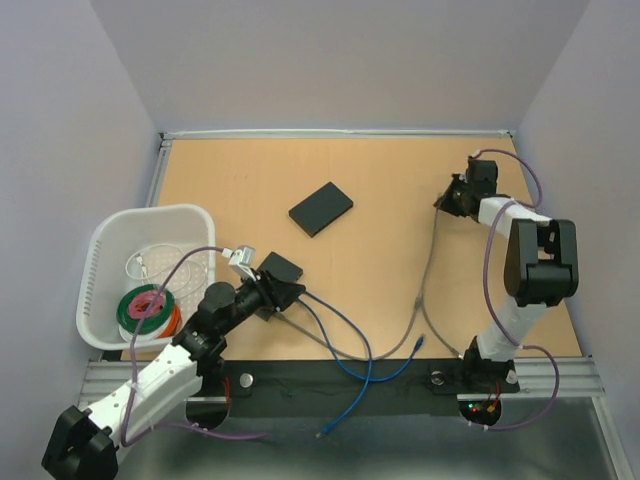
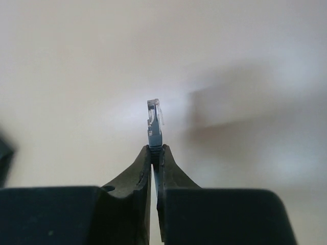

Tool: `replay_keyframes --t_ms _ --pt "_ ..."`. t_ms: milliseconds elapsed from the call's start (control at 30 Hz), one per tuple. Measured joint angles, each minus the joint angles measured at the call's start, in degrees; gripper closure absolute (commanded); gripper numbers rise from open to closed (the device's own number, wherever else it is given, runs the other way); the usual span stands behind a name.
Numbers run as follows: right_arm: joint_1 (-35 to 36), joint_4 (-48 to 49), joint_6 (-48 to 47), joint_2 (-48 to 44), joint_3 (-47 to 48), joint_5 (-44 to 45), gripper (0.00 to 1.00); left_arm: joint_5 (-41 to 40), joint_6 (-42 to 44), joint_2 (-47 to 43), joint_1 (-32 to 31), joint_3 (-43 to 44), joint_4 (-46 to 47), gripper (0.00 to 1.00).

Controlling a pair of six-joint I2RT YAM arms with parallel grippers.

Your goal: Insert the plug into the switch port

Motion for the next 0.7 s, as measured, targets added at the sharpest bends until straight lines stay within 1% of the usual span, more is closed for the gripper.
replay_keyframes --t_ms 33,67,100,133,200,333,433,500,700 --pt "0.9 0.5 -0.7 -1.6 -0.7 -3.0 1.00 -0.2 0.3 -1.1 0.0 0.1 -1.0 0.44" --pt "3.2 1.2 -2.0 -5.0 -1.8 -8.2 0.99 -0.5 0.6 -2.0 0.0 0.4 -2.0 0.44" --pt "5.0 1.4 -2.6 -6.8 -2.1 -10.3 1.00 -0.9 0.8 -3.6 0.0 0.9 -3.3 0.44" --pt "7.6 2.5 -3.4 -9.5 -2.7 -14.2 1.00 -1.9 1.0 -4.7 0.0 2.0 -5.0 0.44" --pt "14.7 4.3 -4.4 -15.8 -3.9 -20.6 1.00 -3.9 1.4 -5.5 0.0 4.9 -7.8 0.44" --pt "26.8 7.1 -4.7 -24.8 -6.0 -28.9 1.00 -6.8 2.0 -3.8 0.0 13.4 -10.8 0.45" --pt "32.5 8.5 -4.2 -29.8 -8.5 -32.6 0.99 -7.8 2.4 0.4 0.0 20.4 -12.8 0.47" --pt "35.1 8.6 -3.5 -32.2 -10.1 -33.5 0.99 -7.9 2.4 2.3 0.0 23.6 -13.7 0.47" --pt "39.6 9.7 -1.0 -34.5 -12.3 -33.1 1.00 -7.9 2.6 3.5 0.0 27.2 -17.0 0.47"
